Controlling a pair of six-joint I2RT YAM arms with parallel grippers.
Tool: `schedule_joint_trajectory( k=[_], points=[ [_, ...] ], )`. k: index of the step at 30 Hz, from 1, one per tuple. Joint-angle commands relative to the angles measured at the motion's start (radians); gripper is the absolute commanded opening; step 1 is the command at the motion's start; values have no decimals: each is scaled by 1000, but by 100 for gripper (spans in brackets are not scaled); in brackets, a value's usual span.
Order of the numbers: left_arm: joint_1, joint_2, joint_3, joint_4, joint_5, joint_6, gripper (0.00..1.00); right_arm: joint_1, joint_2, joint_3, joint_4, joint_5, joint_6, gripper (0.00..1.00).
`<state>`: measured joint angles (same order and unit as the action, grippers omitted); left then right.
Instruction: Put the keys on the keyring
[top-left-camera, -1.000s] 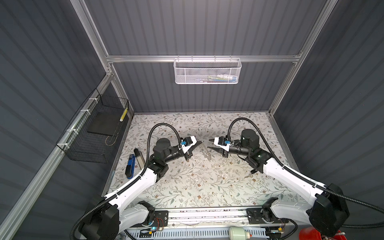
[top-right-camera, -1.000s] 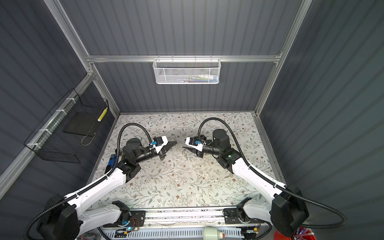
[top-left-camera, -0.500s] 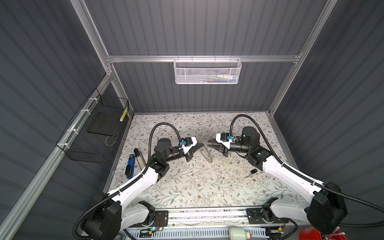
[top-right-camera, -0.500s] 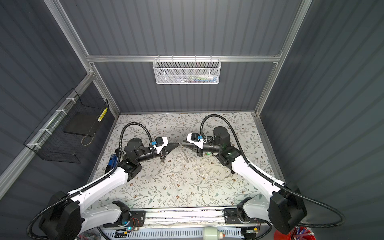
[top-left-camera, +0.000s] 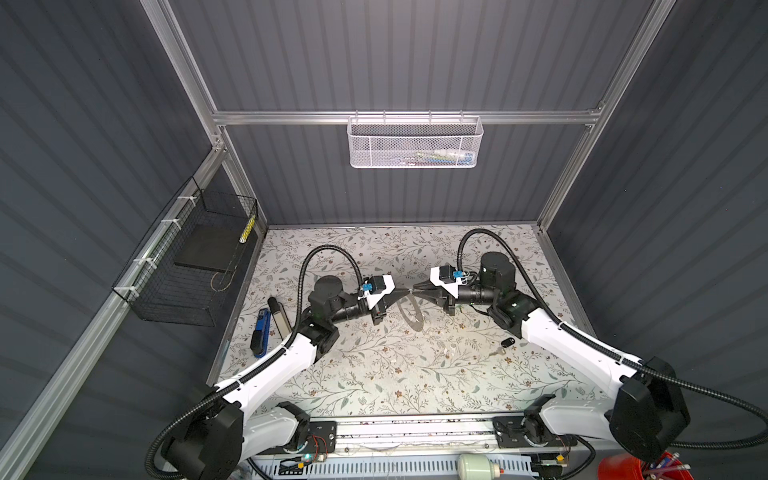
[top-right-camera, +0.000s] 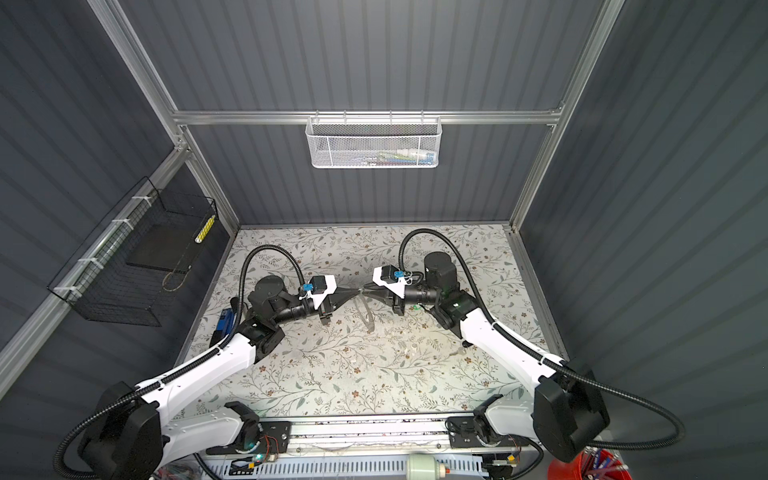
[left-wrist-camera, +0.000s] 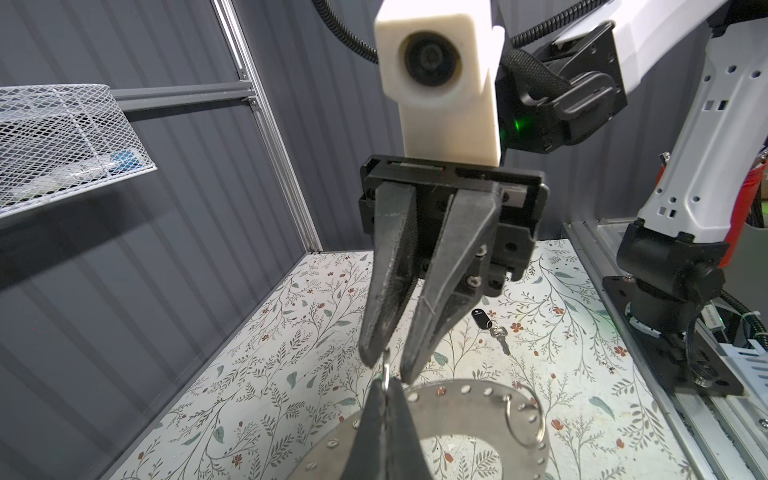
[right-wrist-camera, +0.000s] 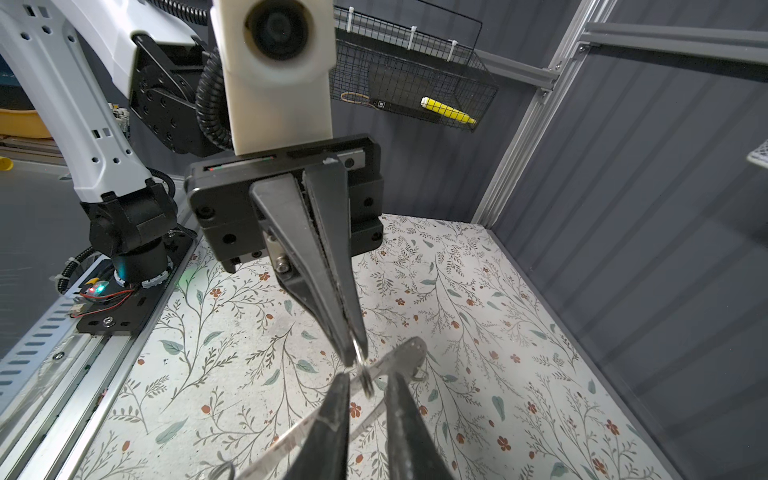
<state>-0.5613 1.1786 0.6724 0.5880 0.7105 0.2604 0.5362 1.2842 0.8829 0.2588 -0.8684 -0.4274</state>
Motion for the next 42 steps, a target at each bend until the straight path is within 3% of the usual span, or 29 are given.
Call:
schedule_joint_trajectory(
  k=[1, 7, 16, 20, 22, 27, 32, 42],
  points=[
    [5, 6, 39, 14, 27, 7, 0, -3, 7, 25, -18, -27, 2, 18],
    [5, 13, 46, 6, 43, 6, 0, -4, 12, 28, -20, -38, -3, 14],
    [5, 15, 64, -60, 50, 47, 0, -4, 8, 32, -58, -28, -32, 0],
    [5, -14, 158, -387, 0, 283, 41, -4, -3, 62, -162, 24, -94, 0],
    [5, -22, 212, -557, -38, 415, 45, -4, -6, 87, -244, 53, -132, 0],
    [5, -22, 288, -735, -99, 553, 44, -4, 13, 185, -472, 94, -193, 0],
    [2, -3, 309, -736, -97, 554, 39, -2, 17, 233, -578, 109, -200, 0],
    [-36, 38, 347, -685, -103, 506, 33, -1, 28, 263, -630, 116, -185, 0]
  ],
)
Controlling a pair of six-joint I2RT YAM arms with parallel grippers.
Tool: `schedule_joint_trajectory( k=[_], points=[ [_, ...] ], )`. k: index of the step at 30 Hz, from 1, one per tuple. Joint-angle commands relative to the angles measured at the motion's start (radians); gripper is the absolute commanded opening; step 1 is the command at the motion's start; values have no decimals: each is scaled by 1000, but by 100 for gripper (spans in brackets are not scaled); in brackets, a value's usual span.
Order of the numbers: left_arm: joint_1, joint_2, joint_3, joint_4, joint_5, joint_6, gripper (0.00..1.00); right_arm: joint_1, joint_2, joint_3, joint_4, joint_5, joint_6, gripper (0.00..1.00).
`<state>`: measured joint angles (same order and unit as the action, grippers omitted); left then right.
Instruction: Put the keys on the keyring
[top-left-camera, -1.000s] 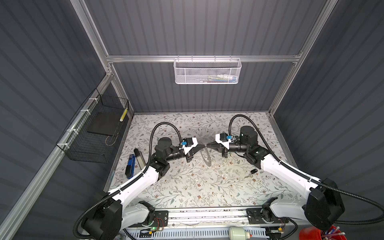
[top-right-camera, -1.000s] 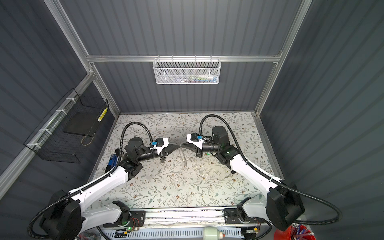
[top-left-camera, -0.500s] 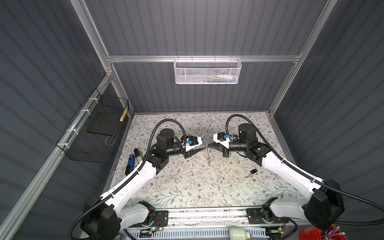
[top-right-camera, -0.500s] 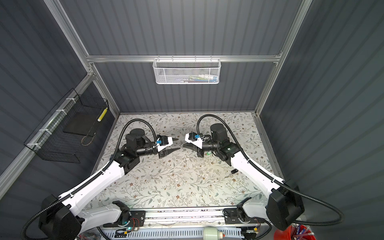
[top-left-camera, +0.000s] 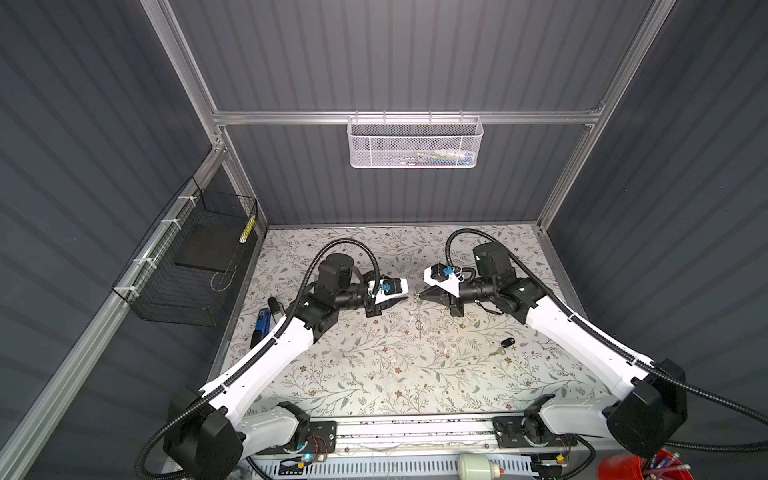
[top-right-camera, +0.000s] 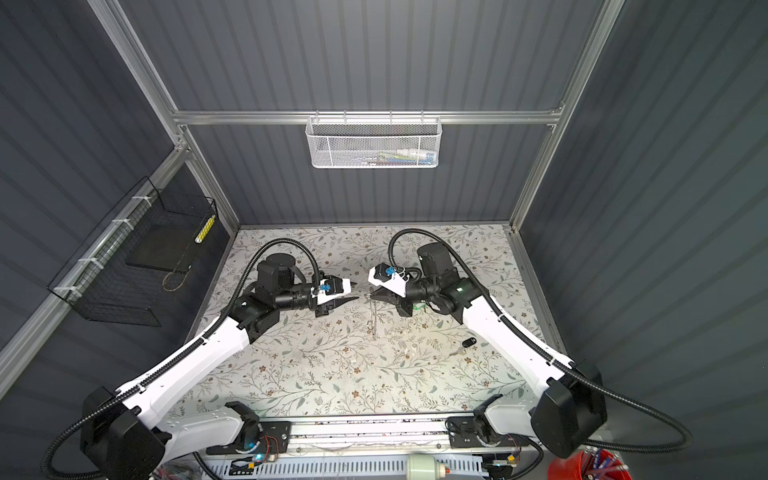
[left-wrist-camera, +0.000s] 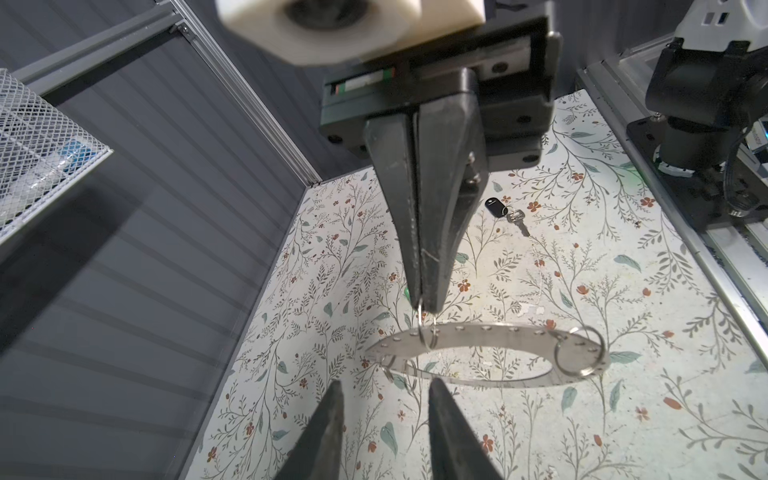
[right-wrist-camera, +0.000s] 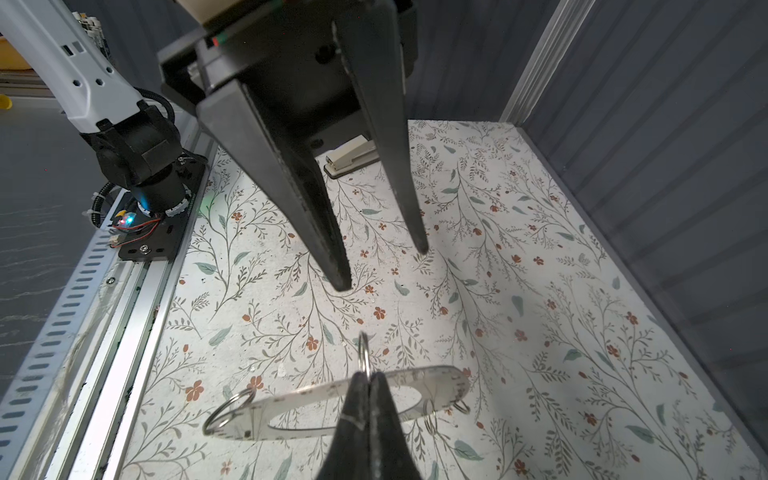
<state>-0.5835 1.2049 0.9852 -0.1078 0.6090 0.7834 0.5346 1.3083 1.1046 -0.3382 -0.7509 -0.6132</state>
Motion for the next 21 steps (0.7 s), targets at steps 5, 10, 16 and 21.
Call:
schedule_joint_trajectory(
  k=[5, 10, 16, 21],
  points=[
    [-46, 37, 40, 27, 28, -47, 29, 2, 15, 45, -32, 7, 19, 0],
    [-63, 58, 48, 17, 12, -52, 28, 2, 19, 46, -23, 1, 25, 0],
    [-71, 83, 57, 17, -16, -69, 25, 5, 20, 45, -18, -3, 27, 0],
    [-82, 100, 64, 15, -8, -79, 17, 5, 16, 41, -18, 6, 17, 1]
  ],
)
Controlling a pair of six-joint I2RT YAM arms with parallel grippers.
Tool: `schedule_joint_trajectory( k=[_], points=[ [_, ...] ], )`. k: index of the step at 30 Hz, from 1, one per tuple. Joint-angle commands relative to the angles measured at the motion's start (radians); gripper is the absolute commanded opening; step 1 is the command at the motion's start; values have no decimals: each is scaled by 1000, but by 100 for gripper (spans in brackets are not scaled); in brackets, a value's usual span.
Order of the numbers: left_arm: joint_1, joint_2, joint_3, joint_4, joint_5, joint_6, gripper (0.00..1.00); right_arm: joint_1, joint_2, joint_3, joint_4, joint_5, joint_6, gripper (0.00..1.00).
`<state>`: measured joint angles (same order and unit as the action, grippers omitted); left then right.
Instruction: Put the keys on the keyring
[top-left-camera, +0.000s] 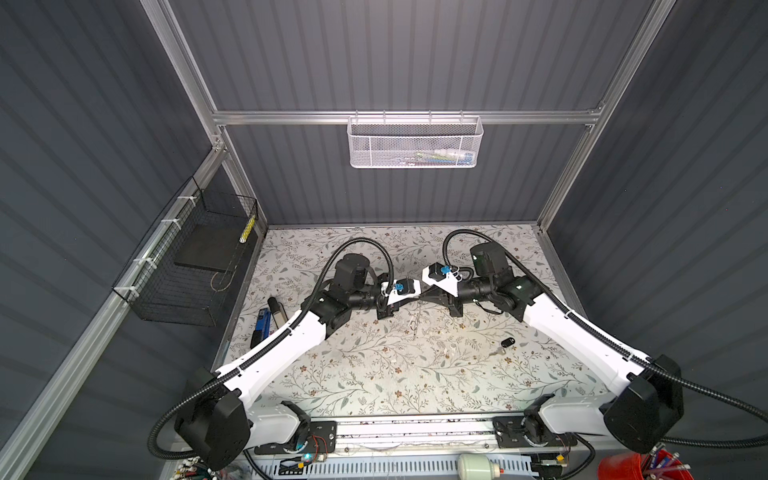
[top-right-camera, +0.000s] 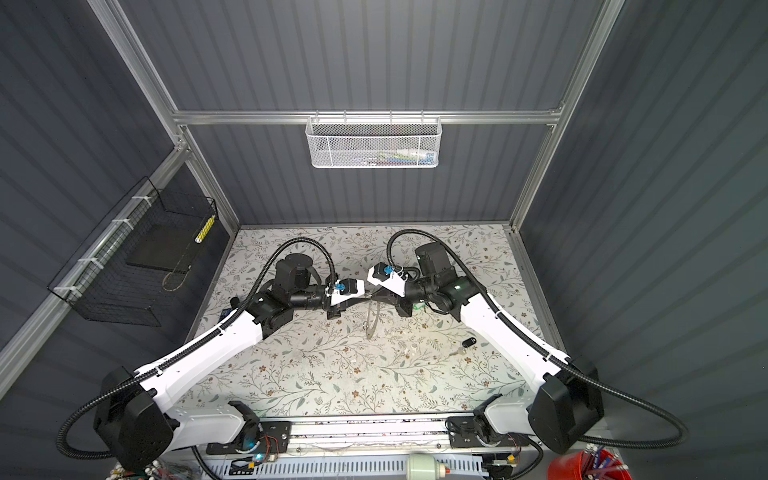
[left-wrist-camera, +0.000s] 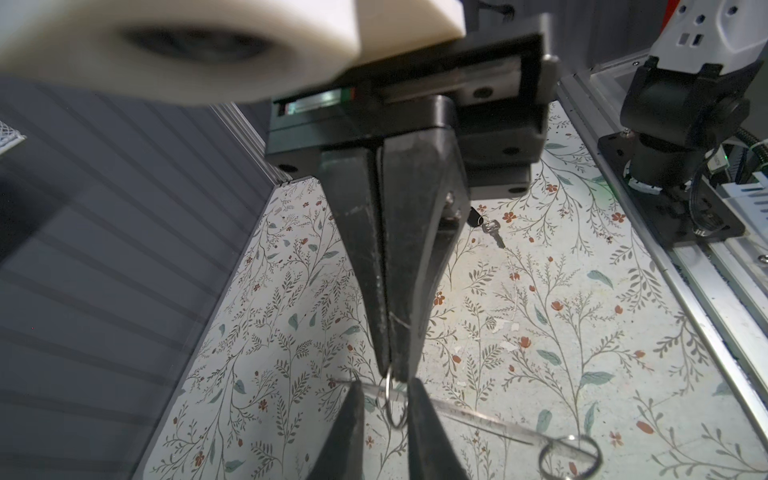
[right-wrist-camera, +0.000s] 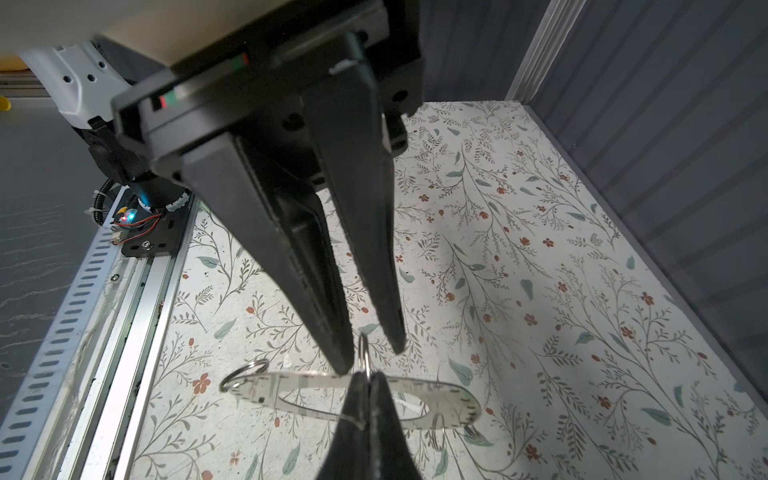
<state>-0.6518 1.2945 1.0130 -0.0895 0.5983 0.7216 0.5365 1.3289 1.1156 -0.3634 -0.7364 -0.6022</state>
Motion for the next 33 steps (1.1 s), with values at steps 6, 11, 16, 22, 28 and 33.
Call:
schedule_joint_trajectory(
  k=[6, 11, 16, 22, 28, 33],
  points=[
    [-16, 18, 42, -29, 8, -10, 7, 6, -14, 23, 13, -2, -16, 2],
    [-15, 16, 28, -15, 14, -30, 0, 3, -39, -21, 89, 7, 2, 11],
    [-12, -4, -32, 150, 31, -175, 0, -46, -101, -145, 302, 30, 147, 32],
    [25, -9, -133, 458, 104, -392, 0, -112, -201, -306, 559, -17, 304, 43],
    [70, 7, -184, 683, 169, -559, 0, -111, -234, -300, 477, -24, 281, 45],
    [77, 14, -206, 767, 190, -619, 0, -110, -215, -286, 489, -89, 333, 42]
  ],
)
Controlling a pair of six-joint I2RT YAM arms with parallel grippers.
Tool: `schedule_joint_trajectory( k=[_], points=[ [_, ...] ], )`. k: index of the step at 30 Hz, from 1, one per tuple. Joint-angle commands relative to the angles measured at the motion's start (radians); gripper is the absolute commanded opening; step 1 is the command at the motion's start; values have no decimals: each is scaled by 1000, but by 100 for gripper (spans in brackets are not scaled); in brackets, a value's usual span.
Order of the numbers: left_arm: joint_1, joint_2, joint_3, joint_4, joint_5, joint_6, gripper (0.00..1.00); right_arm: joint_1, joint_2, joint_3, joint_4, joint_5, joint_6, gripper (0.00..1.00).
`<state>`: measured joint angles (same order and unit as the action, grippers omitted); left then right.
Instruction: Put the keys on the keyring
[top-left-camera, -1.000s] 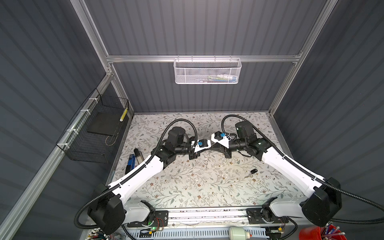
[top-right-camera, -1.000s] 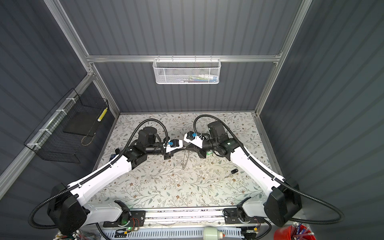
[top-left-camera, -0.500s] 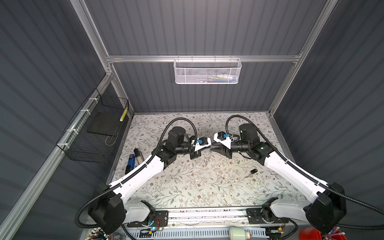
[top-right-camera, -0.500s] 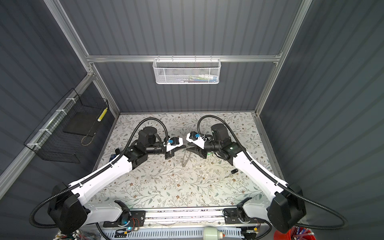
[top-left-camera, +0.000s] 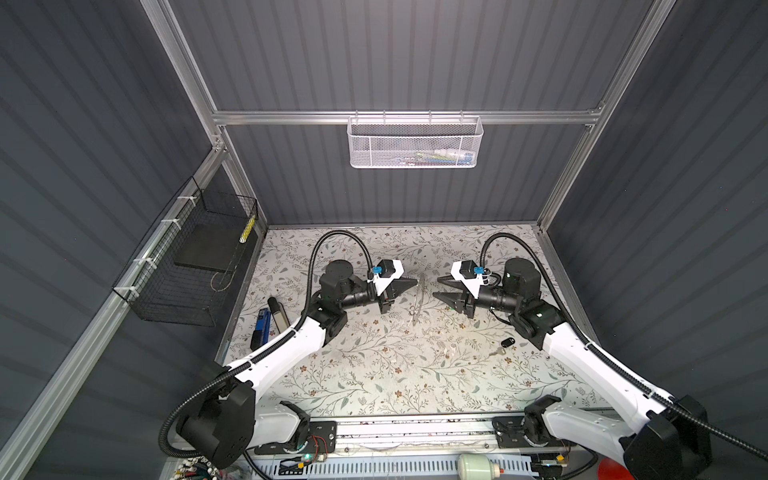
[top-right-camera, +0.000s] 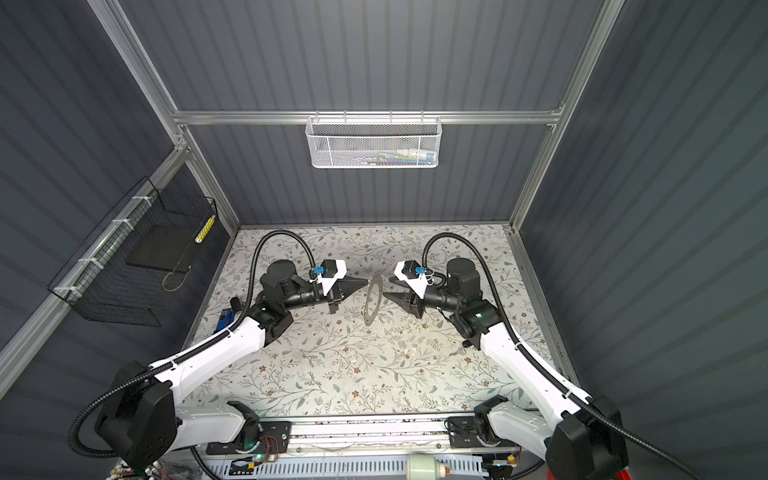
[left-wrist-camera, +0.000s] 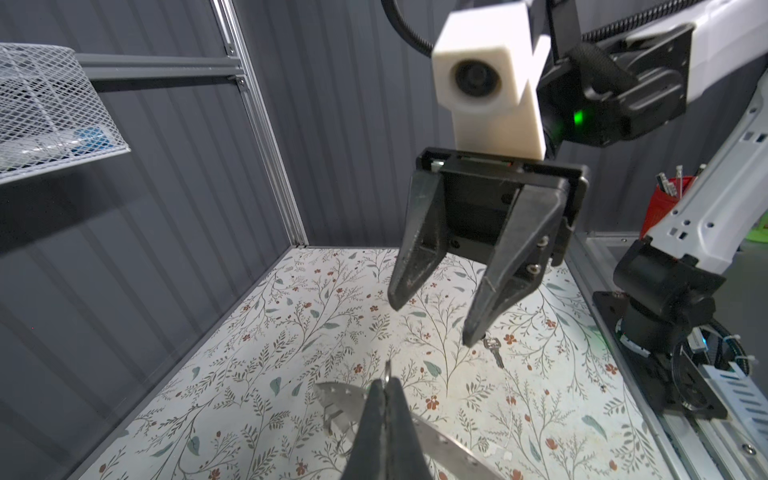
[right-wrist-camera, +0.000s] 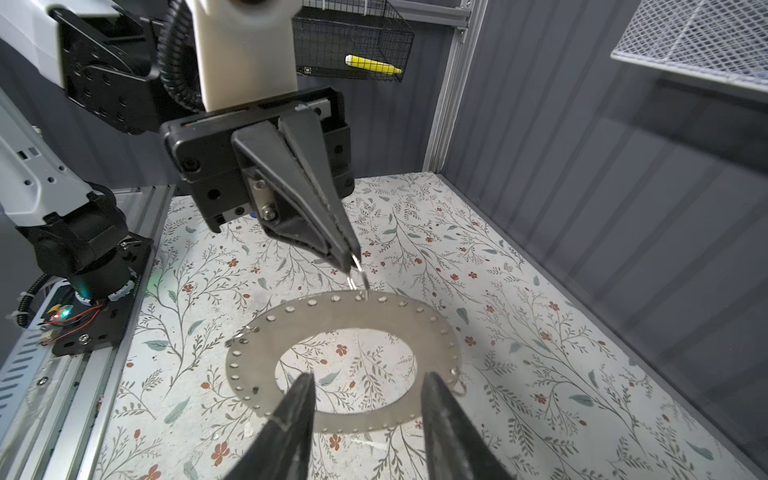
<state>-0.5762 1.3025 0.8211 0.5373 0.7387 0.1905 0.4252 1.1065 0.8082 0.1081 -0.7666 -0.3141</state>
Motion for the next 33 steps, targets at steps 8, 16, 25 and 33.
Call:
schedule_joint_trajectory(
  k=[8, 16, 25, 33],
  points=[
    [3, 26, -38, 262, 69, -164, 0, 8, 79, 54, 143, -136, 148, 33],
    [3, 39, -27, 263, 92, -181, 0, 17, 105, 86, 175, -177, 181, 25],
    [3, 44, -10, 271, 117, -191, 0, 27, 129, 99, 170, -178, 184, 20],
    [2, 35, -4, 265, 118, -190, 0, 32, 141, 107, 153, -182, 172, 15]
  ],
)
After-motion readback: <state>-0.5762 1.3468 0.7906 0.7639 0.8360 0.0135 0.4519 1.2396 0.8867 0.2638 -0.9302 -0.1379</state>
